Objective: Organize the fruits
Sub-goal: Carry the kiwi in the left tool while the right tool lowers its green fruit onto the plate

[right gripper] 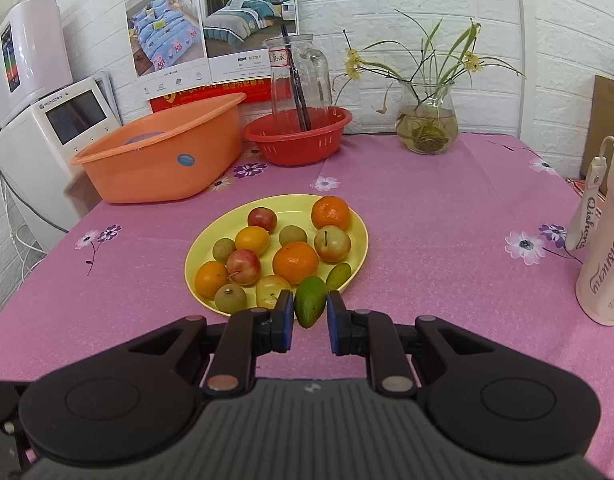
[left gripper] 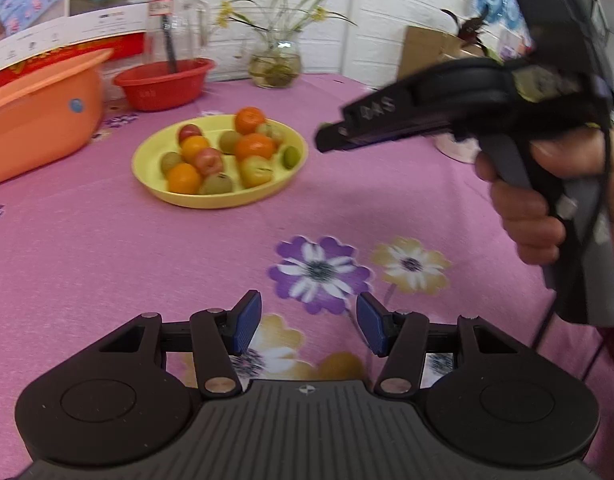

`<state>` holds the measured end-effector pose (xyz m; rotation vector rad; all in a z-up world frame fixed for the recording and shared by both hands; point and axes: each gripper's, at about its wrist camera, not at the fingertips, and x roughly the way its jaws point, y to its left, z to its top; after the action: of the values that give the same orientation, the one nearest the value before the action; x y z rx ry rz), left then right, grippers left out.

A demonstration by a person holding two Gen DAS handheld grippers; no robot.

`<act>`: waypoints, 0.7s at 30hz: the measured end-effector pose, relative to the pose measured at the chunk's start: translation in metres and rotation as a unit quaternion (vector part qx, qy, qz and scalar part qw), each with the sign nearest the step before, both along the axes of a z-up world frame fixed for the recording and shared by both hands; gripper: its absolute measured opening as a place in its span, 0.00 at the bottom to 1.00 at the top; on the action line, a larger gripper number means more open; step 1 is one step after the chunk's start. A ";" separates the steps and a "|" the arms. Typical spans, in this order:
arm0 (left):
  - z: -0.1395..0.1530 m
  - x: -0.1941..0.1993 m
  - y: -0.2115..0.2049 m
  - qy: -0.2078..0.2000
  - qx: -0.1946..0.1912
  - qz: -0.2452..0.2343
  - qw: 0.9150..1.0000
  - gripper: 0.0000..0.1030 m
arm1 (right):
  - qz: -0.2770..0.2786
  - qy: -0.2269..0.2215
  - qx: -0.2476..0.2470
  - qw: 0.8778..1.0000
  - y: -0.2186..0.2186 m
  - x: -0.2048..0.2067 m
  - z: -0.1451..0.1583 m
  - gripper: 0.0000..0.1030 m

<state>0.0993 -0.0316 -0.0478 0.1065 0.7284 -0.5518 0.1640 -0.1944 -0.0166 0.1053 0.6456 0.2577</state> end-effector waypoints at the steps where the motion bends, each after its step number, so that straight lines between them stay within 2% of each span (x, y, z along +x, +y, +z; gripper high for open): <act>1: 0.000 -0.004 -0.001 0.003 -0.003 -0.011 1.000 0.49 | -0.002 0.000 0.000 1.000 -0.001 0.000 0.000 0.70; 3: -0.003 -0.012 -0.004 0.008 0.001 -0.025 1.000 0.46 | -0.005 0.001 0.000 1.000 -0.004 0.000 0.000 0.70; 5: -0.006 -0.022 -0.004 0.006 0.021 -0.026 0.999 0.45 | -0.008 0.000 0.000 1.000 -0.006 -0.001 0.000 0.70; 10: -0.004 -0.041 0.008 0.010 0.019 -0.028 0.999 0.45 | -0.012 -0.003 0.004 1.000 -0.009 -0.002 0.000 0.70; 12: -0.005 -0.047 0.008 0.011 0.023 -0.040 0.999 0.39 | -0.012 -0.003 0.005 1.000 -0.009 -0.002 0.000 0.70; 14: -0.006 -0.053 0.008 0.018 0.024 -0.058 0.998 0.25 | -0.012 -0.002 0.005 1.000 -0.009 -0.002 0.000 0.70; 18: -0.005 -0.065 0.000 -0.001 0.052 -0.070 0.996 0.24 | -0.010 -0.001 0.003 1.000 -0.006 -0.003 0.000 0.70; 21: 0.002 -0.062 -0.001 -0.020 0.053 -0.071 0.996 0.24 | -0.005 -0.003 -0.001 1.000 -0.004 0.000 0.001 0.70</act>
<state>0.0377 -0.0331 -0.0453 0.2686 0.7142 -0.6453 0.1635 -0.1987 -0.0157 0.1061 0.6387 0.2471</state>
